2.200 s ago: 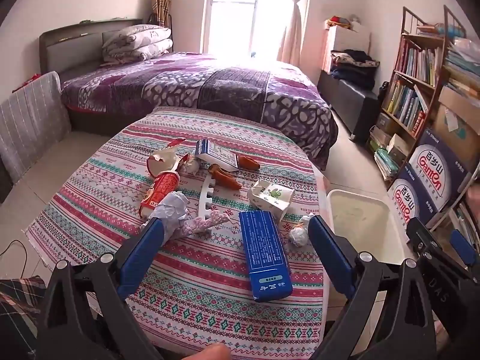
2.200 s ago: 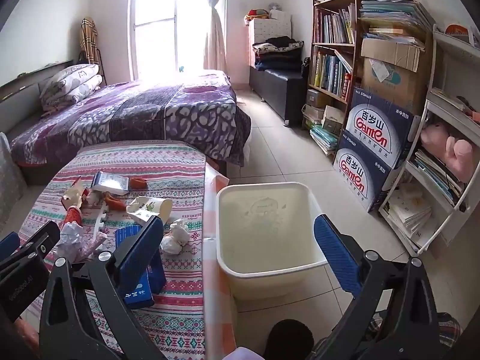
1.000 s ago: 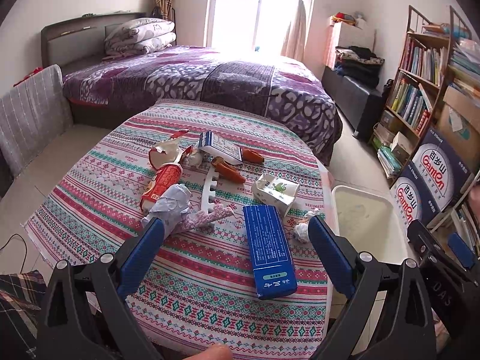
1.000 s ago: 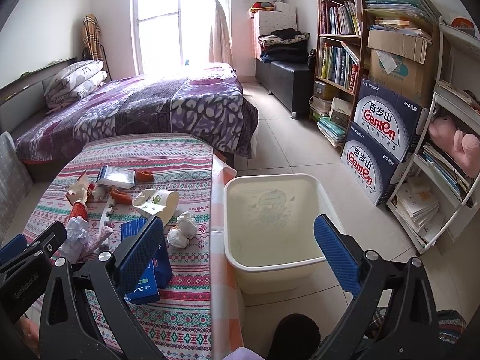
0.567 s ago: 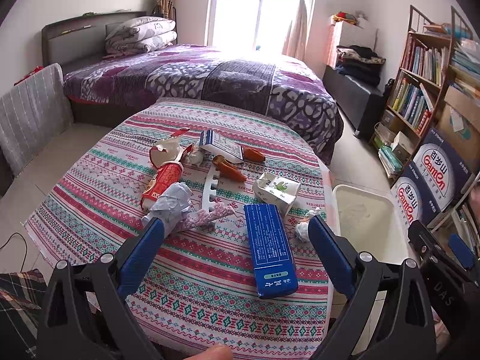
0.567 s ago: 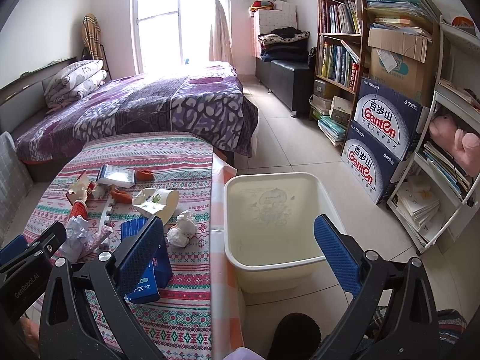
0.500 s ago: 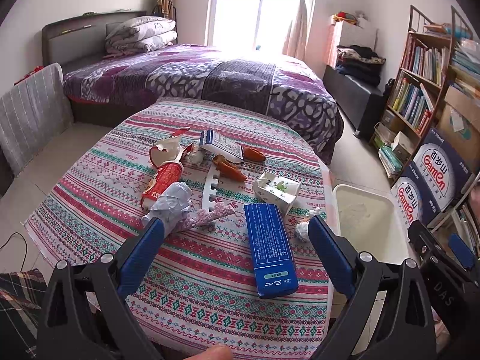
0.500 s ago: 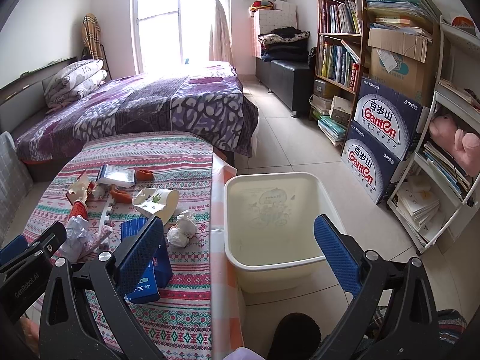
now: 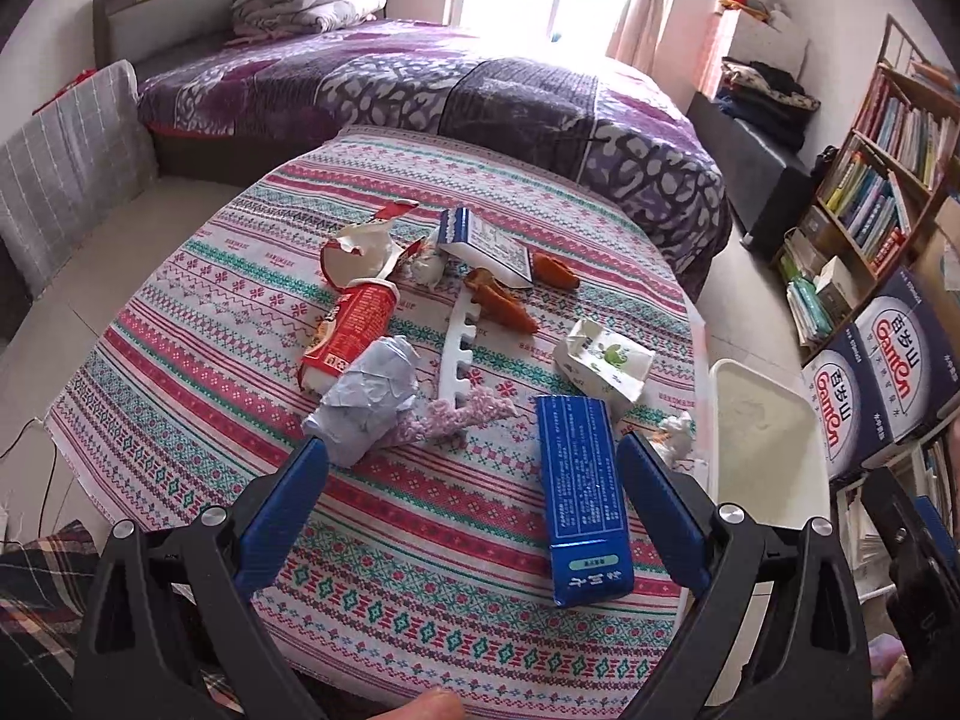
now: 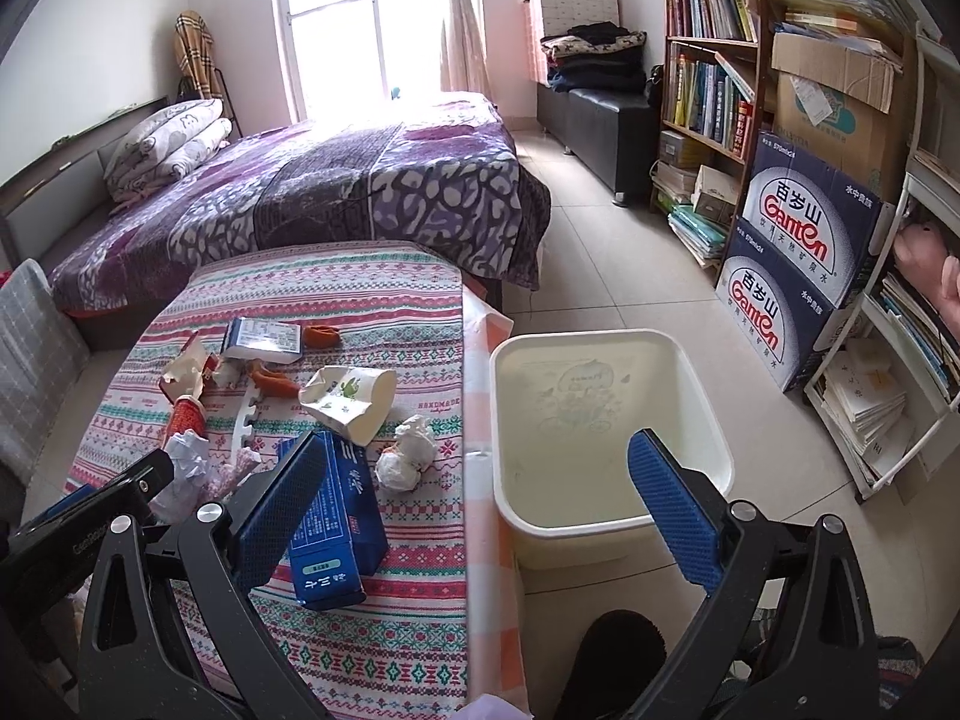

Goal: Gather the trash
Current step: 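Grasp the red noodle cup with the left tool while the right tool grasps crumpled white paper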

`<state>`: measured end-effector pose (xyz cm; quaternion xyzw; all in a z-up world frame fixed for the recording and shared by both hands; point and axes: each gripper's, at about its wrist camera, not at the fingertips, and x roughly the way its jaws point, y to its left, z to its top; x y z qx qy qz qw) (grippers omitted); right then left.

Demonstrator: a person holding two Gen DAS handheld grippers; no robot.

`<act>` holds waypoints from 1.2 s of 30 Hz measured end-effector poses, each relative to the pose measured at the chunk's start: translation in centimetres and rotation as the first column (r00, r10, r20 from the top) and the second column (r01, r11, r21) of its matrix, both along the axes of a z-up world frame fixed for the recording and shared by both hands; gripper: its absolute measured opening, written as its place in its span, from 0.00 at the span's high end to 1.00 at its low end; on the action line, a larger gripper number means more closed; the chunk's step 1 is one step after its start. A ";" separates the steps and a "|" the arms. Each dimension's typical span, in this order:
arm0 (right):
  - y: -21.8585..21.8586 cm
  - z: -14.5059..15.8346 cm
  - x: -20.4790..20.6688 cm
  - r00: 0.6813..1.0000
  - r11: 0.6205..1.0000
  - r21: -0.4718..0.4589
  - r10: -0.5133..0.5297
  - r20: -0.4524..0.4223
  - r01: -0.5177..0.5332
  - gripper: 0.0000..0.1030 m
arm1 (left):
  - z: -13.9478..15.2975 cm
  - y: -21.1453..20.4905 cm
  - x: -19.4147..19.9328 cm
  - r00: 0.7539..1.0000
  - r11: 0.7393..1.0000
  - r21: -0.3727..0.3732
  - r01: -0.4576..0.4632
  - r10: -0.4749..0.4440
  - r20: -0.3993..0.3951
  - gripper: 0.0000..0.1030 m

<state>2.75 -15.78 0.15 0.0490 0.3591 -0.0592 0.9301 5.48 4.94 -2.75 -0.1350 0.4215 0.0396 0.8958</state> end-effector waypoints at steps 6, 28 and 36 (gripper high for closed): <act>2.2 0.1 4.1 0.987 0.995 0.021 0.103 -0.122 -0.101 0.07 | -1.3 4.5 5.5 0.990 0.999 0.030 -0.012 0.016 -0.142 0.09; 15.1 -8.3 9.6 0.779 0.854 0.288 0.516 -0.356 -0.434 0.07 | -12.3 12.9 16.9 0.833 0.979 -0.202 -0.018 -0.097 -0.544 0.46; 19.5 -9.7 10.9 0.758 0.839 0.315 0.540 -0.366 -0.445 0.07 | -8.0 18.5 14.5 0.885 0.952 -0.289 -0.099 -0.049 -0.464 0.47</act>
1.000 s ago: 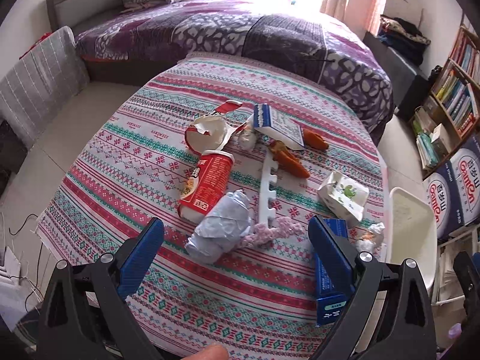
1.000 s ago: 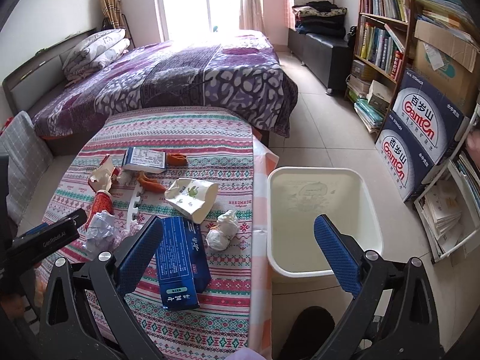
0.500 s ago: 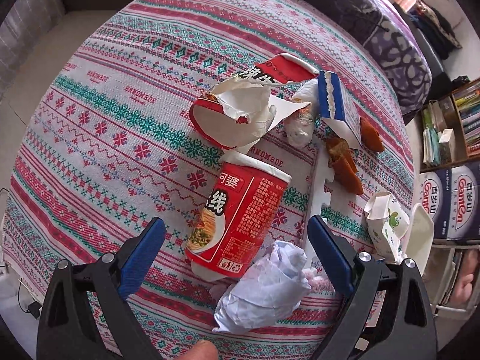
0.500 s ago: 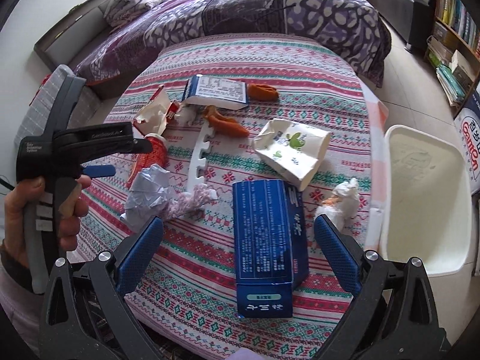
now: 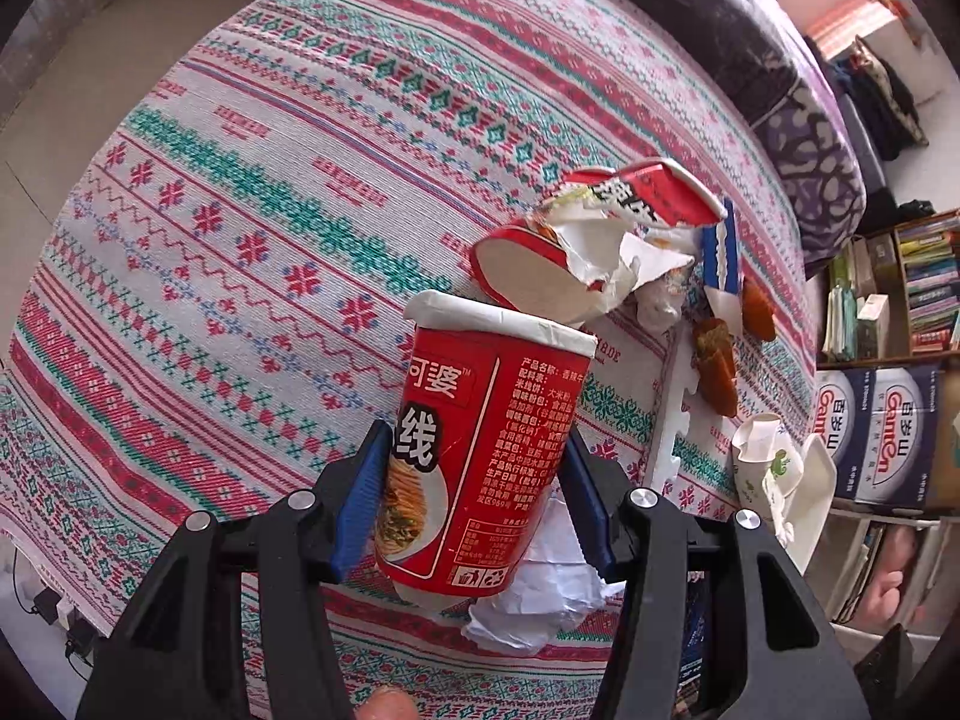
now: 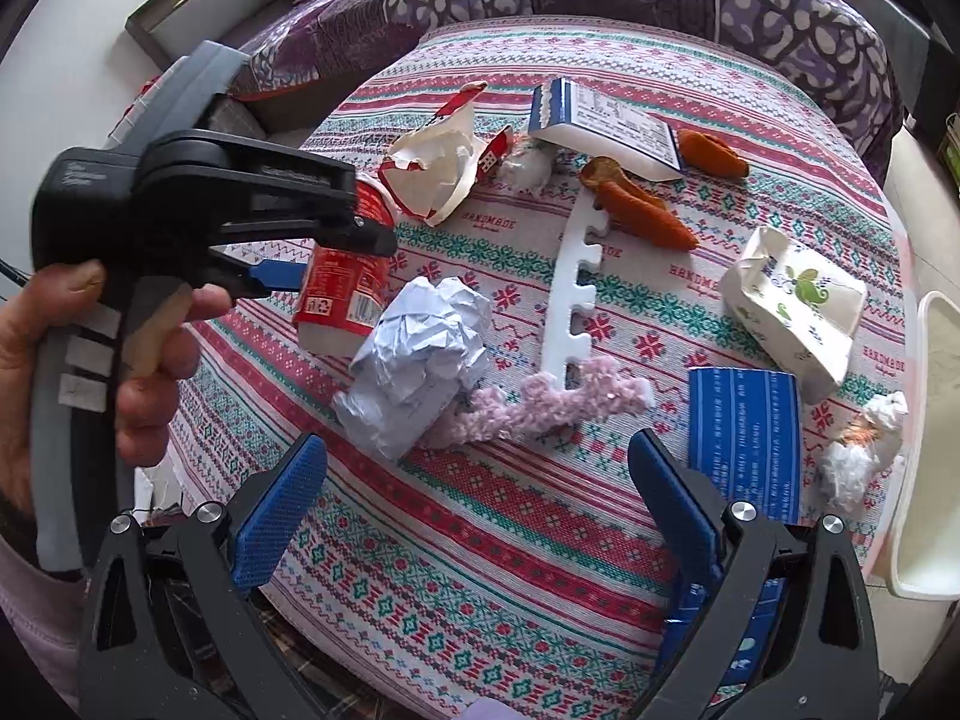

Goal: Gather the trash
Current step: 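Grasp the red noodle cup with the left tool while the right tool grasps crumpled white paper, then carry both items over the white bin and open both tools to drop them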

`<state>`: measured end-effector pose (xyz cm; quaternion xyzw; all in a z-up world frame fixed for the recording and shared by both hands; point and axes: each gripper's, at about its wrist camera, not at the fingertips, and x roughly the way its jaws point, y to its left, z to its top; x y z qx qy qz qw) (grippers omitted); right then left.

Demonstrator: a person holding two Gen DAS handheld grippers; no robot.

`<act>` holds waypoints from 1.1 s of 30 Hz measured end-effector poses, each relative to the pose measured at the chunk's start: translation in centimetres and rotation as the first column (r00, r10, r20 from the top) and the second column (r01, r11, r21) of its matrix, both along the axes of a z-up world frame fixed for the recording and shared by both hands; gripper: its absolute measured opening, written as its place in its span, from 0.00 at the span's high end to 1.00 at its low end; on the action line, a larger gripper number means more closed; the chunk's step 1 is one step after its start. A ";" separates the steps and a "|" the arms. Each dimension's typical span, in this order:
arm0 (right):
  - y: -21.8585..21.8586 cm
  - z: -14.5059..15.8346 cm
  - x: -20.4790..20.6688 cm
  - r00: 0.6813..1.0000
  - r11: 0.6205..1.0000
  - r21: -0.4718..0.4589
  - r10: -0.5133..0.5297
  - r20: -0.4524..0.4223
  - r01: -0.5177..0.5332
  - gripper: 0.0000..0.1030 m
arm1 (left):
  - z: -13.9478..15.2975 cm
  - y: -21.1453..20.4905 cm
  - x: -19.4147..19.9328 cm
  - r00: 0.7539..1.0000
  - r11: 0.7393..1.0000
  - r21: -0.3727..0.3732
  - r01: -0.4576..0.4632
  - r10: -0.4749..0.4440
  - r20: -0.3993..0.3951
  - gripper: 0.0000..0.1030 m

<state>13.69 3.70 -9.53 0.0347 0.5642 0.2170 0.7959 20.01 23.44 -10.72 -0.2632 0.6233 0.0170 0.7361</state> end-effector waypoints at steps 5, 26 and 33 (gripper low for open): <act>2.2 -0.9 2.6 0.997 0.997 0.046 -0.053 -0.049 0.055 0.07 | 3.0 4.1 -1.5 0.994 0.993 0.067 -0.099 0.096 0.056 0.47; 4.6 3.3 5.9 0.987 0.994 0.031 -0.112 0.116 0.110 0.56 | 11.0 6.7 -3.8 0.936 0.952 0.192 -0.240 0.174 0.307 0.46; -0.4 8.4 6.4 0.938 0.974 0.034 -0.223 0.266 0.222 0.55 | 13.3 2.4 -3.7 0.900 0.937 0.269 -0.223 0.091 0.427 0.46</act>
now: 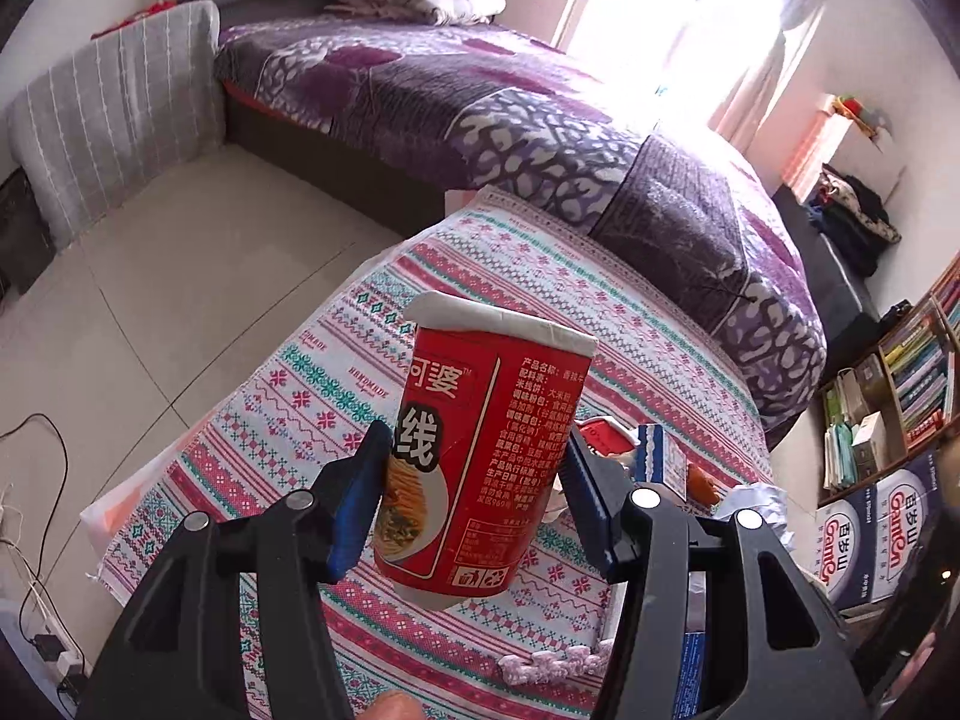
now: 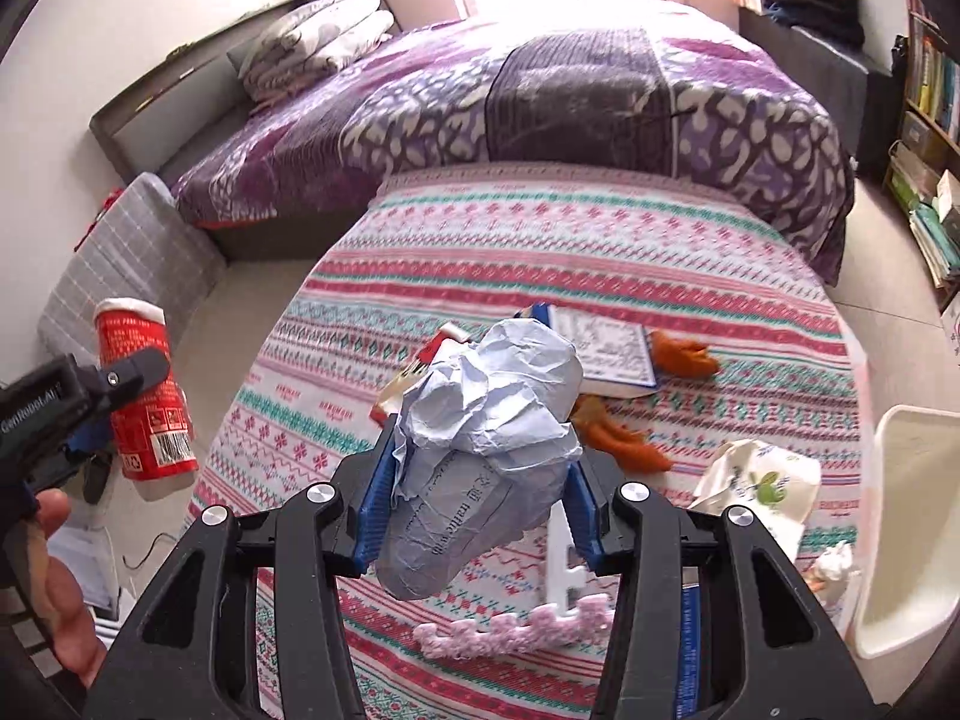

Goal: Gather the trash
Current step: 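Carry both items over the white bin and open both tools to drop them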

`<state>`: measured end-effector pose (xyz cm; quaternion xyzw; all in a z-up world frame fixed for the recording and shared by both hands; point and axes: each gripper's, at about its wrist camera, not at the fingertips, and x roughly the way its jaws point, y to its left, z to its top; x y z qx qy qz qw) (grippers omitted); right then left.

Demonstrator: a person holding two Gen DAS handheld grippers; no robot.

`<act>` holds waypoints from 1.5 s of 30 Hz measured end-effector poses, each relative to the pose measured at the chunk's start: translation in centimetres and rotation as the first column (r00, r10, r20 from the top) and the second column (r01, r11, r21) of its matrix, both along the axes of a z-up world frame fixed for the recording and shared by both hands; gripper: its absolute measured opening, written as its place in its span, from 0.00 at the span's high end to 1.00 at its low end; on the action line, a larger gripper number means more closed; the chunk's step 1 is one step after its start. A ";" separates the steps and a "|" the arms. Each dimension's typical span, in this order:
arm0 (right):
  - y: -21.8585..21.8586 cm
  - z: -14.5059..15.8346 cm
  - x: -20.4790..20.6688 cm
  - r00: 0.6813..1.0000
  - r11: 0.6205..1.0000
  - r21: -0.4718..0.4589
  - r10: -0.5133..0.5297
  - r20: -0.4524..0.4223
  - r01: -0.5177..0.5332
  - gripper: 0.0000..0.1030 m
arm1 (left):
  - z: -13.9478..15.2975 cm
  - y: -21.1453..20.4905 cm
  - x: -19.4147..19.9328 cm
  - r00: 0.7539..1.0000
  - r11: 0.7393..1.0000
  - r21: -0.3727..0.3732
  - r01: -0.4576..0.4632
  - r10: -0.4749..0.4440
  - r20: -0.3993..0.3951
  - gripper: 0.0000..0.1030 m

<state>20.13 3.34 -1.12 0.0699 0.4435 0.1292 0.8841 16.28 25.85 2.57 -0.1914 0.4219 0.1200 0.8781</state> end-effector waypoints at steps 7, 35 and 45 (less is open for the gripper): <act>-6.0 1.7 -0.7 0.994 0.995 -0.029 -0.099 0.052 0.101 0.55 | 0.5 -5.2 0.3 0.996 0.995 0.069 0.069 -0.072 0.046 0.46; -29.7 -1.4 -3.9 0.843 0.855 -0.043 -0.518 -0.145 0.518 0.48 | -4.8 -28.2 0.5 0.873 0.867 0.105 0.487 -0.488 -0.014 0.46; -37.5 -1.9 -6.3 0.747 0.763 -0.021 -0.637 -0.191 0.646 0.22 | -5.9 -36.8 -0.3 0.777 0.771 0.105 0.628 -0.629 -0.019 0.46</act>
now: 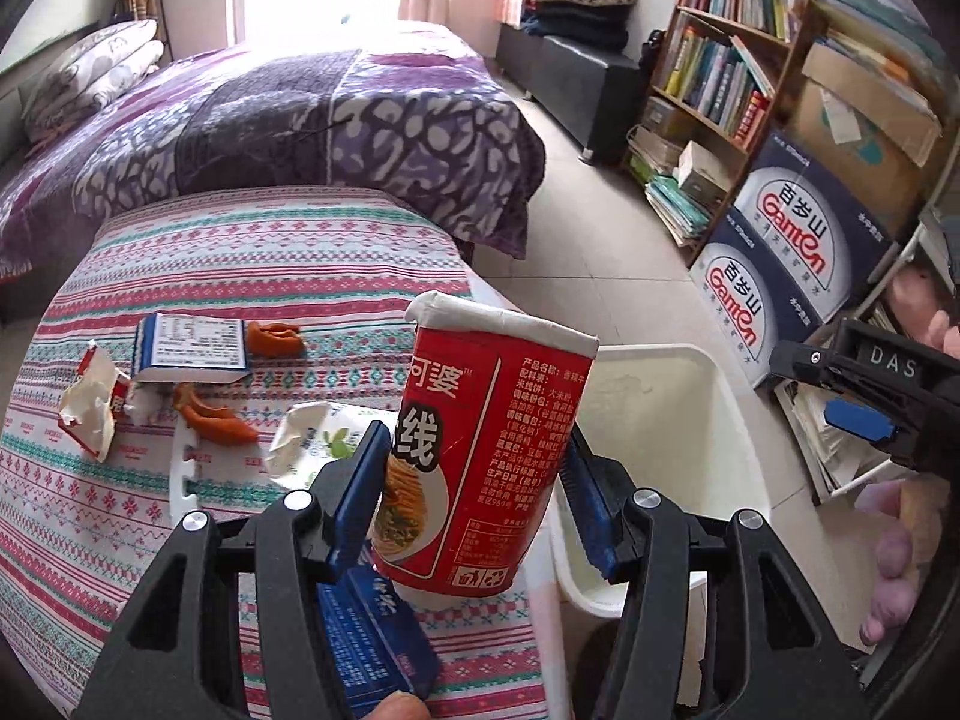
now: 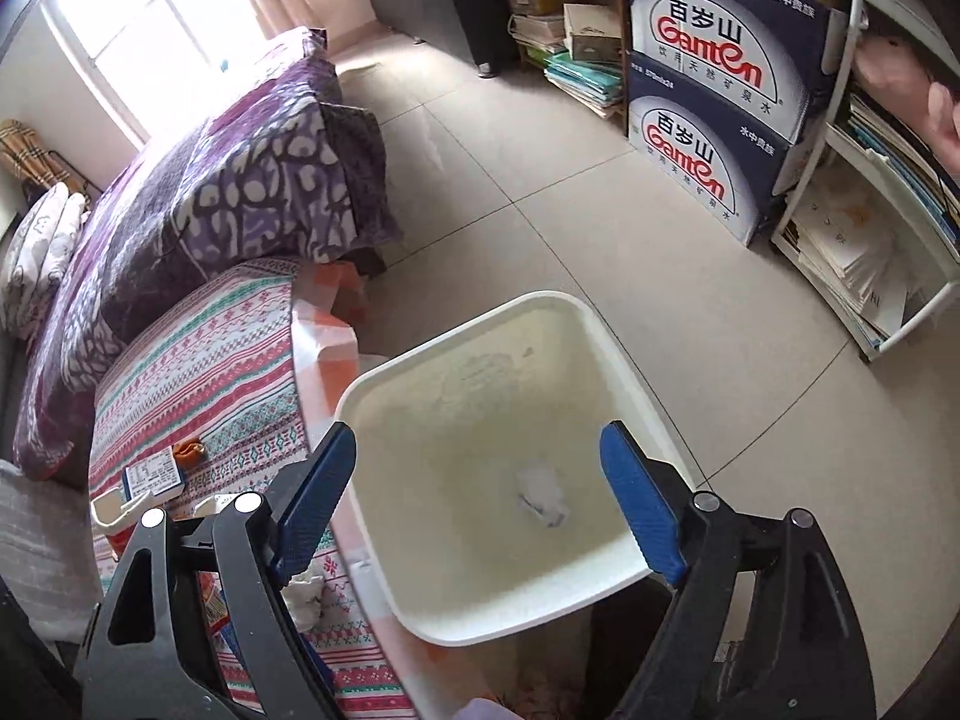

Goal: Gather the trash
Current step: 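Carry both items over the white bin and open both tools to drop them, then grasp the blue box with the left tool while the right tool reaches the white tissue ball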

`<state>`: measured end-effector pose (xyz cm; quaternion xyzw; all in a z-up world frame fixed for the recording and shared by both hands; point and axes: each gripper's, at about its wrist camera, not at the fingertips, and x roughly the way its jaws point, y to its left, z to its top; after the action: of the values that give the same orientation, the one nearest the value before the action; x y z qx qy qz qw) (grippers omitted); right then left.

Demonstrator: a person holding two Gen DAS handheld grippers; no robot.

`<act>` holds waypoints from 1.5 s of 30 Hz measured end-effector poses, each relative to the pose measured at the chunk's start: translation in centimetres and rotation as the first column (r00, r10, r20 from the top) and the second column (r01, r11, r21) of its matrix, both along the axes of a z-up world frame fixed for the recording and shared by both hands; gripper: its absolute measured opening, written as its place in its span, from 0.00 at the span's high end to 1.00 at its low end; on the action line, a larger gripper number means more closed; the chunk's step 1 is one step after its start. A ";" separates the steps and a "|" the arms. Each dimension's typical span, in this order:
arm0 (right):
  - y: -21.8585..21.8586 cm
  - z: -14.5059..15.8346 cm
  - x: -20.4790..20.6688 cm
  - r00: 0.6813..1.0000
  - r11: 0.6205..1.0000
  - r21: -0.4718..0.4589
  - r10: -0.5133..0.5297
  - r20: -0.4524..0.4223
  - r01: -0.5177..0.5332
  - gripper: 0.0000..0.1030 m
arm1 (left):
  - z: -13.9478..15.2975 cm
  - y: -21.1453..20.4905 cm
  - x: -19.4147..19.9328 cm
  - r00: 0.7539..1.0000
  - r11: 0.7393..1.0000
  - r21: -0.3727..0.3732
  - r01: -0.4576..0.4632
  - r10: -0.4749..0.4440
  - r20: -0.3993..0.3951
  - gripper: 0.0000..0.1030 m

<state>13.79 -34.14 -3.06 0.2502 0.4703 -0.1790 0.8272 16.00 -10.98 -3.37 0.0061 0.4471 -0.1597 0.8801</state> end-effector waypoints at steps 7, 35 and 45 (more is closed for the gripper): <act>-3.7 -0.1 -1.5 0.998 0.997 0.034 -0.066 0.002 0.066 0.20 | -0.8 -4.8 -0.7 0.997 0.997 0.001 0.081 -0.081 -0.019 0.45; -6.4 -0.4 -2.7 0.995 0.991 0.092 -0.098 0.003 0.097 0.16 | 0.4 -8.4 -4.2 0.983 0.985 0.139 0.102 -0.121 0.135 0.22; -3.1 -0.2 -1.4 1.000 0.997 0.075 -0.025 -0.002 0.025 0.14 | 0.6 -4.5 -4.3 0.982 0.979 0.201 0.020 -0.057 0.178 0.22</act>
<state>12.40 -37.21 -3.30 0.2867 0.4741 -0.1717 0.8146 11.68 -15.44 -2.77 0.1170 0.3781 -0.1301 0.9091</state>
